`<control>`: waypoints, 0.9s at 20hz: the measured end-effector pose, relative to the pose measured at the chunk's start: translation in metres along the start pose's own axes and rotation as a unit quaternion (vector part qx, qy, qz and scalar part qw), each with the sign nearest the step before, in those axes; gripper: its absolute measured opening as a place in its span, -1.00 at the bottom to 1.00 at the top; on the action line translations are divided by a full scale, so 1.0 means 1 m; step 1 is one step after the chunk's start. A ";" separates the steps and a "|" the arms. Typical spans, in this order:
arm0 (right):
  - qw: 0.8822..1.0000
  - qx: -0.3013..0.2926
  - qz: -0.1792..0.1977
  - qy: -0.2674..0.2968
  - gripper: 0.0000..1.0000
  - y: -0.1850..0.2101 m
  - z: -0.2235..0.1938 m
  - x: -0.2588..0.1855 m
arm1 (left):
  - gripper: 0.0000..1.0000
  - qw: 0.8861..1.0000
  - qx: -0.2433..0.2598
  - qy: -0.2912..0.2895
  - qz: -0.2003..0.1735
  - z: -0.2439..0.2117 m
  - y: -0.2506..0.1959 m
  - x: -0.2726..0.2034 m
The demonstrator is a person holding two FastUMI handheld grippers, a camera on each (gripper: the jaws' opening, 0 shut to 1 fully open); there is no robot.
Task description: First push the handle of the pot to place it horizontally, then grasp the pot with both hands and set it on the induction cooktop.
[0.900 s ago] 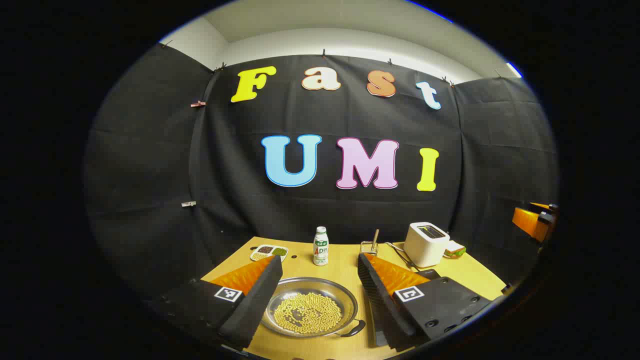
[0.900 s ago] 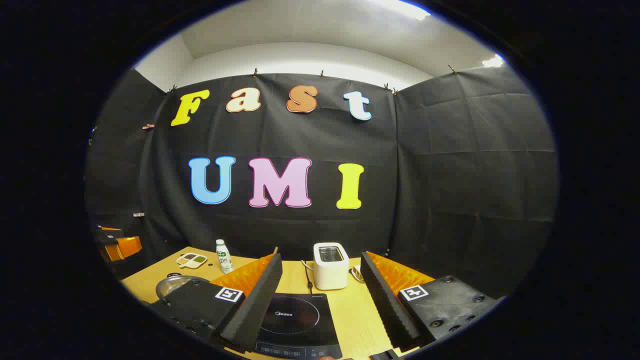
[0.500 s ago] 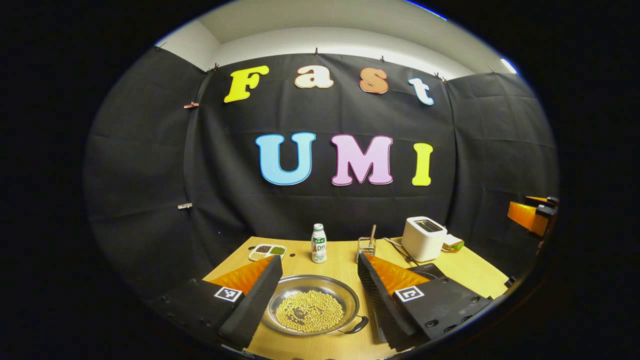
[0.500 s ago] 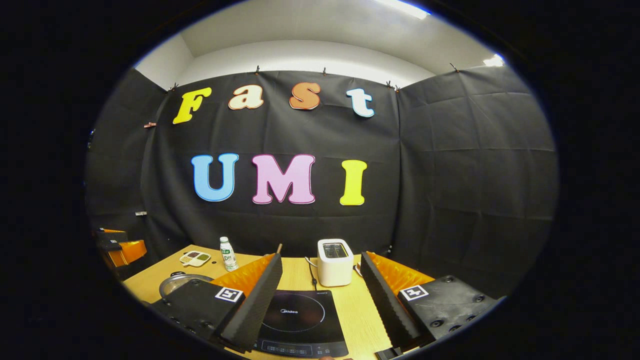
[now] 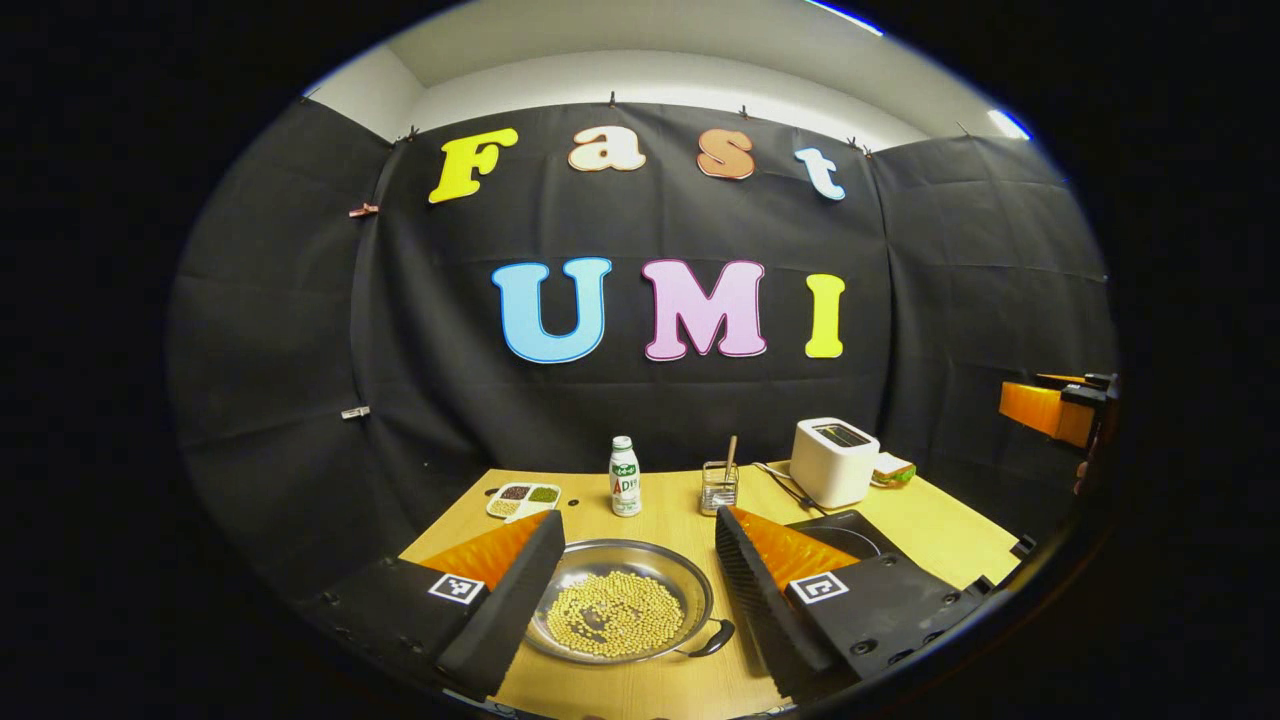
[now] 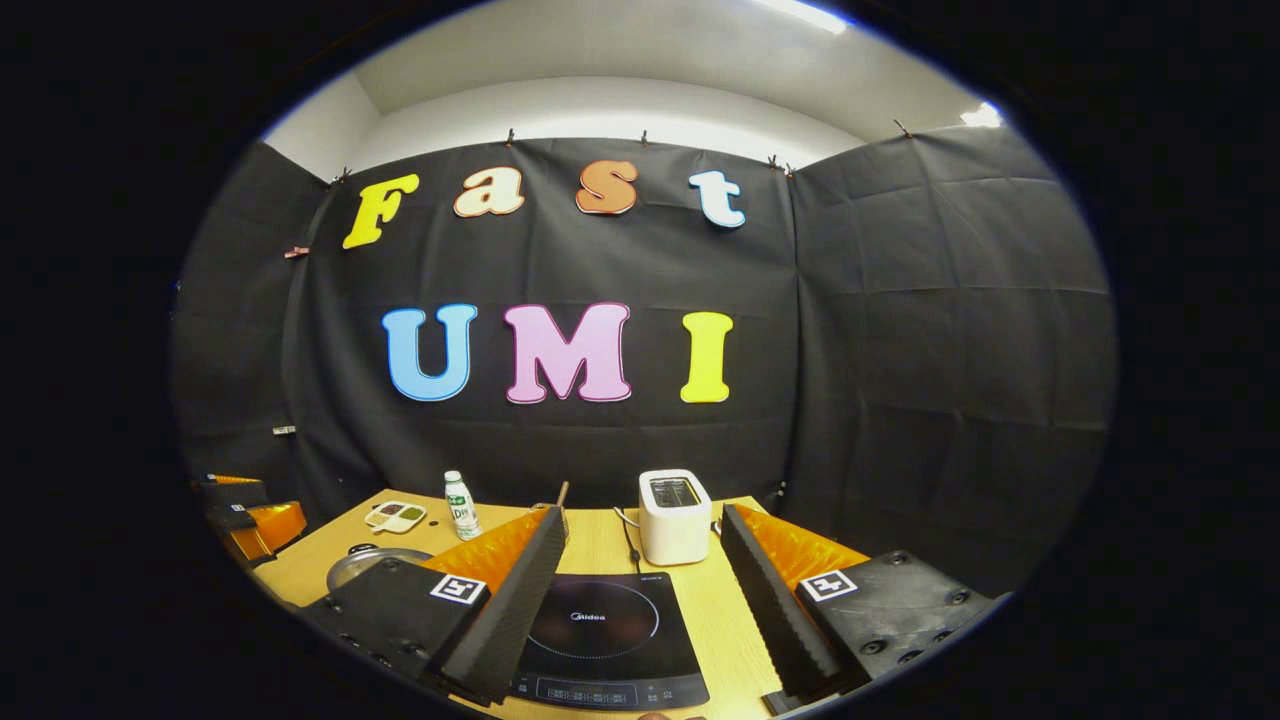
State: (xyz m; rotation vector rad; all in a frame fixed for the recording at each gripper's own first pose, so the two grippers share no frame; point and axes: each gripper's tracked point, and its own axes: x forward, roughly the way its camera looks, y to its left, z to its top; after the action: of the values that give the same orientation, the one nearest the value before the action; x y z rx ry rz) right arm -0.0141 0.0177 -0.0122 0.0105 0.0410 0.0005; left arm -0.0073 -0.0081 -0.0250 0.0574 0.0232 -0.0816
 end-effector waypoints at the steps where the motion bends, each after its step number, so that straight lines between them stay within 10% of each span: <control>1: 1.000 0.001 0.000 0.002 0.96 0.001 0.000 -0.001 | 0.90 1.000 0.001 0.000 0.000 0.000 0.000 0.000; 14: 1.000 0.002 0.003 0.017 0.96 0.001 -0.011 -0.003 | 0.84 0.997 -0.014 0.079 -0.009 -0.045 0.014 0.008; 18: 1.000 -0.002 0.005 0.022 0.96 -0.001 -0.016 -0.005 | 0.46 0.991 -0.055 0.120 -0.030 -0.068 0.010 0.008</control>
State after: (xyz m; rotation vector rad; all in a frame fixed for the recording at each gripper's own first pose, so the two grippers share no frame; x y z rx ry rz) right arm -0.0200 0.0168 -0.0283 0.0069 0.0841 0.0098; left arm 0.0000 0.0056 -0.0926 -0.0439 0.2704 -0.1325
